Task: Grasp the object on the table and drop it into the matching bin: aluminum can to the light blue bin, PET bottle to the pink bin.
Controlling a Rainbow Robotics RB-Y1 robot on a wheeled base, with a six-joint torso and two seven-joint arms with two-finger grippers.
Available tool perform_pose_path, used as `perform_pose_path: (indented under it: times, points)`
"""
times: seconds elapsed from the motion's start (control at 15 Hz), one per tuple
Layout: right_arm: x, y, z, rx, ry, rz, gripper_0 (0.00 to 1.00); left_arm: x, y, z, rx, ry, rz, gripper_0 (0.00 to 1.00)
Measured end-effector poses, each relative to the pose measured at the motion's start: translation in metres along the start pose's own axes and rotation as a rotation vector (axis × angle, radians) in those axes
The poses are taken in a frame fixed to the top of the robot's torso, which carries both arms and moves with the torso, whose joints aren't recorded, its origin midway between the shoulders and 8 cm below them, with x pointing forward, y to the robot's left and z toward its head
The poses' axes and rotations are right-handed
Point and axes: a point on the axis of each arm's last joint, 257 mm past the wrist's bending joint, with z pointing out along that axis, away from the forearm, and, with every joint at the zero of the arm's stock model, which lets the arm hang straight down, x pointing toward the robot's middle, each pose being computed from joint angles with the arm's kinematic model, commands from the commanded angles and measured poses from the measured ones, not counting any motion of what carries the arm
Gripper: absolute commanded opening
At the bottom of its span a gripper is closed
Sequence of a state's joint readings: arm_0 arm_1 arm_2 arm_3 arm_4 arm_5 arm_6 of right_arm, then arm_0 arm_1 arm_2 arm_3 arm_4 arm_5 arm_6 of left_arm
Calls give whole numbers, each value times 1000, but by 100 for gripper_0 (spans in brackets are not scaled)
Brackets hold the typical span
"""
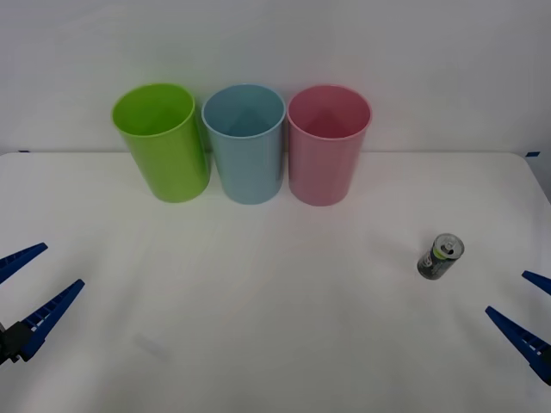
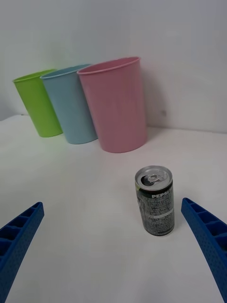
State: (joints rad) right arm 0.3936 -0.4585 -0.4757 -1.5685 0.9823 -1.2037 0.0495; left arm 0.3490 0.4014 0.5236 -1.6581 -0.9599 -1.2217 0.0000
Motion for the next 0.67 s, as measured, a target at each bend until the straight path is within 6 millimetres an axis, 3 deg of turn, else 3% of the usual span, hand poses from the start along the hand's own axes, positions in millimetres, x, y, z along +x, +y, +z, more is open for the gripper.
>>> perform_pose_path:
  times: [0.27, 0.67]
  points:
    - [15, -1, 2, 2, 17, -32, 100, 0, 0, 0, 0, 0, 0, 100]
    - [37, -22, 10, 41, 23, -143, 100, 0, 0, 0, 0, 0, 0, 100]
